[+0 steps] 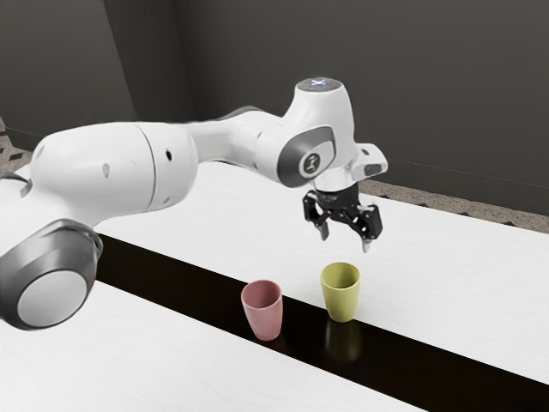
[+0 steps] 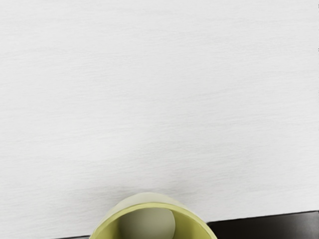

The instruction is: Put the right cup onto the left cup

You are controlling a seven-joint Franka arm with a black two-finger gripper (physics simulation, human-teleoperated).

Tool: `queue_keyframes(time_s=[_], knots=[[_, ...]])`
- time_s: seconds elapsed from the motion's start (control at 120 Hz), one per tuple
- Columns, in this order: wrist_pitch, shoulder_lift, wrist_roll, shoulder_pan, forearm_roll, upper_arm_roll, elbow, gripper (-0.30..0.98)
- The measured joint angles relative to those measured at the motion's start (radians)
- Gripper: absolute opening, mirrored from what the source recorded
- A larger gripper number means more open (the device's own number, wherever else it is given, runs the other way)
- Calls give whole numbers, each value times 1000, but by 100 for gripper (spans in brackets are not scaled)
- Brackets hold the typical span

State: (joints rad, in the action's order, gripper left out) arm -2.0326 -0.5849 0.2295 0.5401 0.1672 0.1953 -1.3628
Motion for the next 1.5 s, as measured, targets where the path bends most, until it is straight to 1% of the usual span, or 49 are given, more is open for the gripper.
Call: queue_keyframes(time_s=[0.242,0.517,0.733,1.0,1.067,1.175,1.258,1.367,1.5], knots=[[-47,3,48,25,21,-2,-71,66],[-65,-16,98,43,21,-2,-75,61],[-69,-38,129,43,23,-2,-74,49],[-70,-78,156,38,24,-2,-68,41],[-71,-82,163,37,23,-2,-67,36],[-71,-83,174,37,23,-2,-67,17],[-71,-84,180,37,23,-2,-67,6],[-71,-84,188,36,24,-2,-67,-1],[-71,-90,196,35,24,-2,-67,-6]])
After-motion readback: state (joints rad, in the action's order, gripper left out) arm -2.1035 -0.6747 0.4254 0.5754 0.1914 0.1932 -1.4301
